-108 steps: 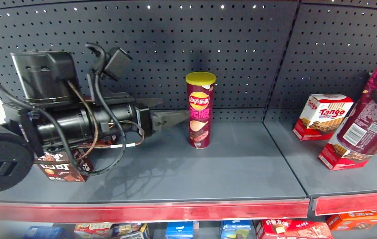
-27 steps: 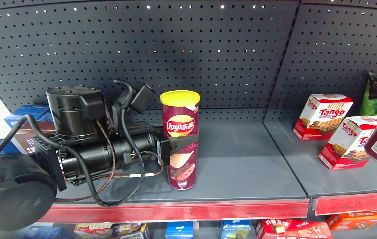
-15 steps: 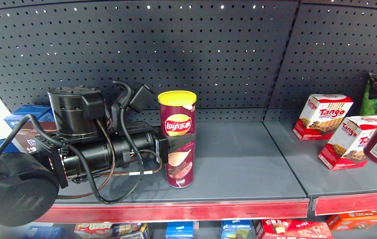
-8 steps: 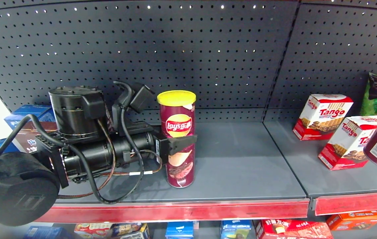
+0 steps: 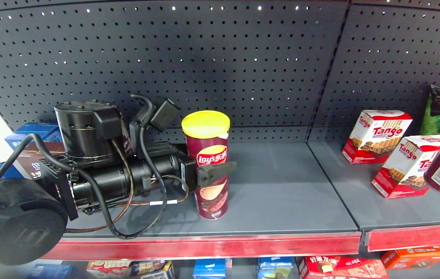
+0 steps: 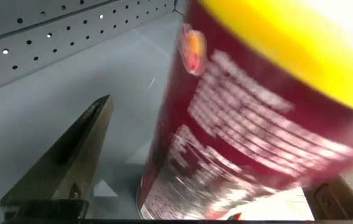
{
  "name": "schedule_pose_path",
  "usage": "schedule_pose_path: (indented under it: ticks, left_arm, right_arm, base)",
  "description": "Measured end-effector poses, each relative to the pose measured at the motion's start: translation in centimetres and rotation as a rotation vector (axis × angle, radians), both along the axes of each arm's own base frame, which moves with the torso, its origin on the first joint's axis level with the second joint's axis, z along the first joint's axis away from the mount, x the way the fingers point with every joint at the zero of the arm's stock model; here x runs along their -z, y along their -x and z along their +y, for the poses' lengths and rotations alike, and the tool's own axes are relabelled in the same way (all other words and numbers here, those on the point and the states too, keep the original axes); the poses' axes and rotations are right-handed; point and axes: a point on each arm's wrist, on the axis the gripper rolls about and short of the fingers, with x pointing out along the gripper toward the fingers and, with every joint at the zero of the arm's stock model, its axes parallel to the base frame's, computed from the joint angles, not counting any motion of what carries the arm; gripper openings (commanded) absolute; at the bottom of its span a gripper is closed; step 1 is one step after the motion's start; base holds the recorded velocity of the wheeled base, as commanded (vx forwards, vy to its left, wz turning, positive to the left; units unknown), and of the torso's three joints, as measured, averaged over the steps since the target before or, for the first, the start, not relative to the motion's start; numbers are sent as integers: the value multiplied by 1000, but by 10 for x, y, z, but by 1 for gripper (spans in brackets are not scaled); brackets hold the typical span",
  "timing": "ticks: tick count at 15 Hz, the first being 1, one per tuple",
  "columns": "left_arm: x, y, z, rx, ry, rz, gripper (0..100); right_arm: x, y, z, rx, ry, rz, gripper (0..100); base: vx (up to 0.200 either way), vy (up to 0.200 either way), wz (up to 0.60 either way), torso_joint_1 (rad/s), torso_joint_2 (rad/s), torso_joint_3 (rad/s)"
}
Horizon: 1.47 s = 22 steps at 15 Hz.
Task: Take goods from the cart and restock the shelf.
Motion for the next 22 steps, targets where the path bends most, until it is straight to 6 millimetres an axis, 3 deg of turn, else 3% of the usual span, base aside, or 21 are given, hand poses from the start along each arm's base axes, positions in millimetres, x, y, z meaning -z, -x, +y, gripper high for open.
schedule_pose_path:
  ticks: [8,15,22]
  left_arm:
    - [1,18,17,-22,-5,10,100]
    - [-11,41,32,-34,17,-30,100]
    - [-26,67,62,-100,52,-97,100]
  right_arm:
    - [0,0,0,-3,-1,-2,0]
    - [3,0,0,-7,6,6,0]
    - [5,0,0,-11,10,12,0]
  base:
    - [0,0,0,0,0,0]
    - [0,0,0,0,0,0]
    - [0,0,0,0,0,0]
